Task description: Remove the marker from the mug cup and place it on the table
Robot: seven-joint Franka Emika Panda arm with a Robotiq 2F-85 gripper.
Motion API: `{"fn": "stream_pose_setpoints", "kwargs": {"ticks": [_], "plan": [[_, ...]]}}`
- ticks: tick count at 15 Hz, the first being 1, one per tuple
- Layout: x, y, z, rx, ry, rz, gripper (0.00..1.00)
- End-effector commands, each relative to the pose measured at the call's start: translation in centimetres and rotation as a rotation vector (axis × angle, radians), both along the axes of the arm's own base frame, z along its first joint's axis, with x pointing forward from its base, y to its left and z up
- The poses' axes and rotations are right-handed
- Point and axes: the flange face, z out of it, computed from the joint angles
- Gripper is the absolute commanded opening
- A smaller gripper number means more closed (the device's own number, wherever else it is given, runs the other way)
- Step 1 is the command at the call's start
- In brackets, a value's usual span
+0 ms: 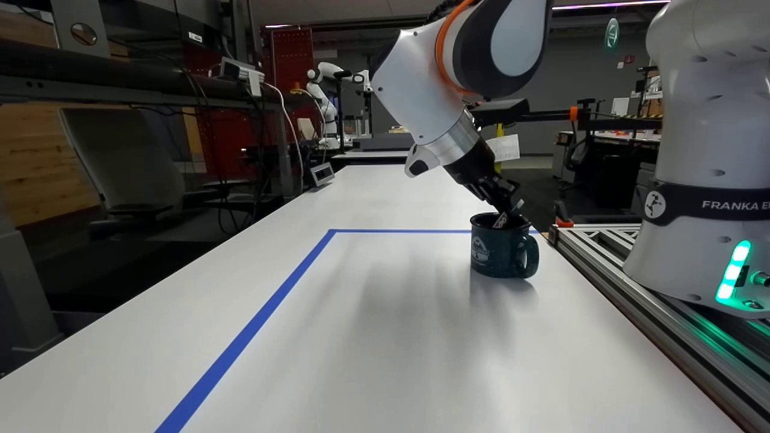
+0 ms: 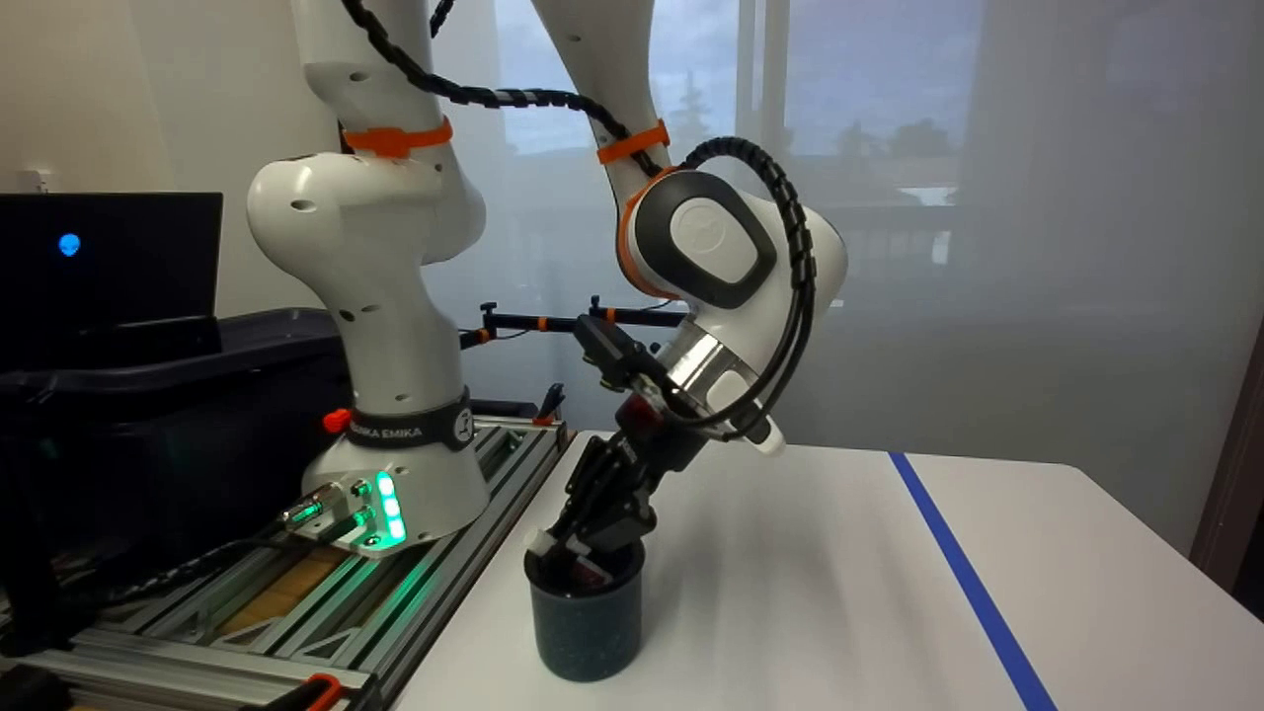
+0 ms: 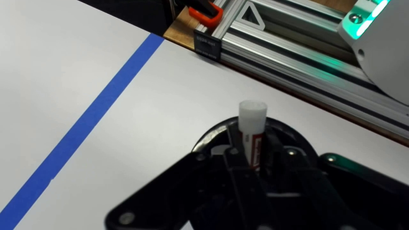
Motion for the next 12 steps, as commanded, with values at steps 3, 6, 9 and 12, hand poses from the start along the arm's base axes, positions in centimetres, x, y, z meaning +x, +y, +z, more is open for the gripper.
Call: {"fn": "stream_pose_setpoints", "kwargs": {"ticks": [3, 6, 9, 12], "plan": [[-0.1, 0.0, 7.2, 0.059, -0.051, 0.013, 0.05], [0.0, -0.7, 10.3, 0.025, -0.183, -0.106, 0.05], [0.2, -2.0, 11.5, -0.025, -0.292, -0.205, 0.05], [1.5, -3.6, 10.8, -0.032, -0.394, -0.322, 0.05]]}}
